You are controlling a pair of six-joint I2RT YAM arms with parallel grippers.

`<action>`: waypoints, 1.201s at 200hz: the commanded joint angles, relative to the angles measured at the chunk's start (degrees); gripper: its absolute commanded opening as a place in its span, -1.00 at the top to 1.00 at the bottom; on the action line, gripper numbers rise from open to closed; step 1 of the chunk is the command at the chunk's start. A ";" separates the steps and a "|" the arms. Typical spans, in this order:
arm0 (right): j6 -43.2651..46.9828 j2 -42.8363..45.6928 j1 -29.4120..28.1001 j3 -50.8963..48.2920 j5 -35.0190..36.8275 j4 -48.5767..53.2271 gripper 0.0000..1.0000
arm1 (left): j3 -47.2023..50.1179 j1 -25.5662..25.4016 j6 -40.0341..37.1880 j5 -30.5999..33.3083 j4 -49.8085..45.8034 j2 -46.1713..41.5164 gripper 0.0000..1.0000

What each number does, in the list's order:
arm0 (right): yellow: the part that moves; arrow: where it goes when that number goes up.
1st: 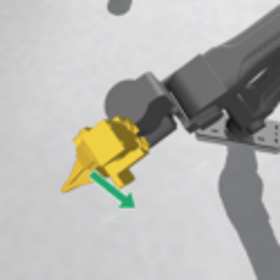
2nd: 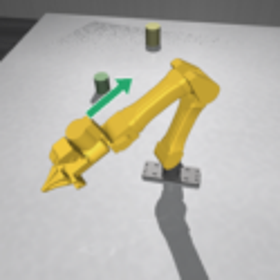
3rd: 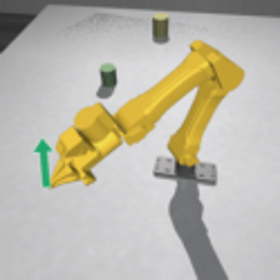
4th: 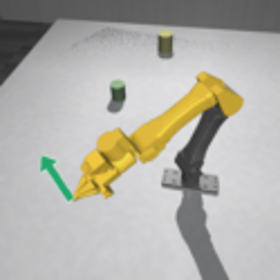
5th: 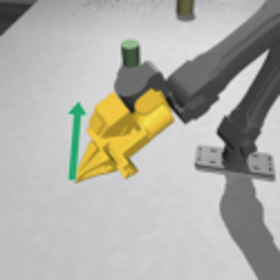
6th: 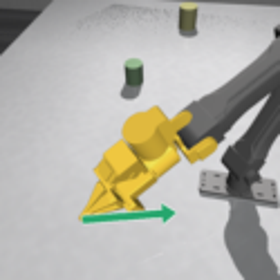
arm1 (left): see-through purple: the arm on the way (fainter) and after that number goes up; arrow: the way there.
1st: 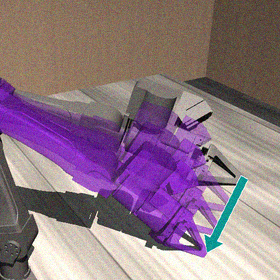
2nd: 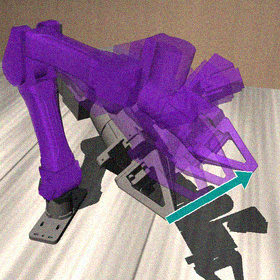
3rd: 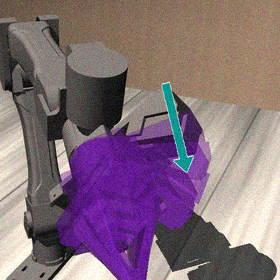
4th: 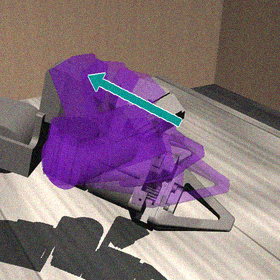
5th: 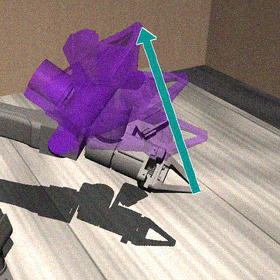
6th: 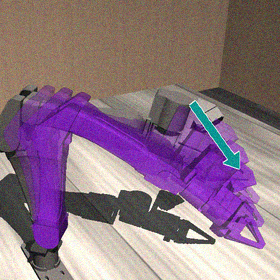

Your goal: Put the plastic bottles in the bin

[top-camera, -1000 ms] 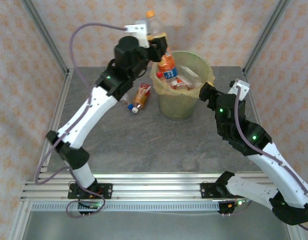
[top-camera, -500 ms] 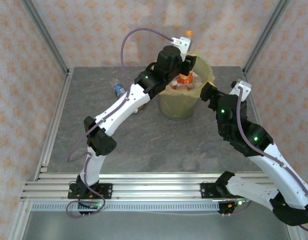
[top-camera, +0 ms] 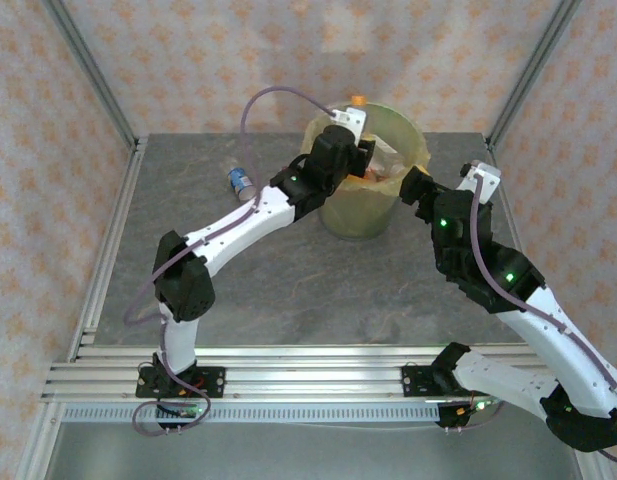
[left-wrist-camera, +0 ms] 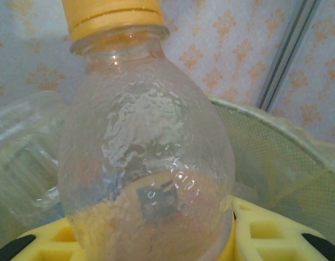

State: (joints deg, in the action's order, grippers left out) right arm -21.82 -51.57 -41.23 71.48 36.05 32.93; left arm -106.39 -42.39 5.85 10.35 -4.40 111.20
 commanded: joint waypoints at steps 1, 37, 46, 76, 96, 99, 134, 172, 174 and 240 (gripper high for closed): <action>0.10 0.68 -0.43 -0.56 0.63 -0.41 -0.98 | 2.41 -0.50 2.30 1.19 7.20 -5.17 0.12; -0.06 0.73 -0.43 -0.73 0.02 -0.81 -0.98 | 6.48 -0.50 4.97 0.50 10.30 -5.99 0.08; -0.06 0.67 -0.43 -0.73 -0.02 -0.85 -0.98 | 6.68 -0.50 5.58 0.04 10.40 -5.79 0.08; -0.15 0.68 -0.43 -0.56 -0.22 -0.62 -0.98 | 5.23 -0.64 6.72 -0.50 8.26 -3.96 0.07; -0.10 0.77 -0.43 -0.47 -0.24 -0.41 -0.98 | 4.92 -0.54 6.50 -0.42 7.55 -3.08 -0.06; -0.11 0.79 -0.43 -0.47 -0.27 -0.41 -0.98 | 4.88 -0.50 6.51 -0.37 7.45 -2.96 -0.07; 0.79 0.39 -0.43 -0.13 -0.35 -1.37 -0.98 | 3.84 -0.56 6.83 -0.95 5.74 -2.12 -0.24; 2.72 -1.22 -0.38 1.62 -0.37 -1.34 -0.98 | 3.95 -0.51 7.75 -1.04 5.50 -2.17 -0.33; 2.79 -1.31 -0.42 1.75 -0.44 -1.30 -0.98 | 4.03 -0.59 7.81 -1.10 5.56 -2.14 -0.33; 6.00 -4.37 -0.43 3.08 0.06 -3.96 -0.99 | 12.58 -0.57 13.52 -1.80 9.37 -9.83 -0.49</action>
State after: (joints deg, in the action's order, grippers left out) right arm -18.50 -54.61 -41.23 72.18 35.62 31.27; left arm -96.60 -42.39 15.51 9.19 2.24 106.94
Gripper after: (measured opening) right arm 0.992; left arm 0.745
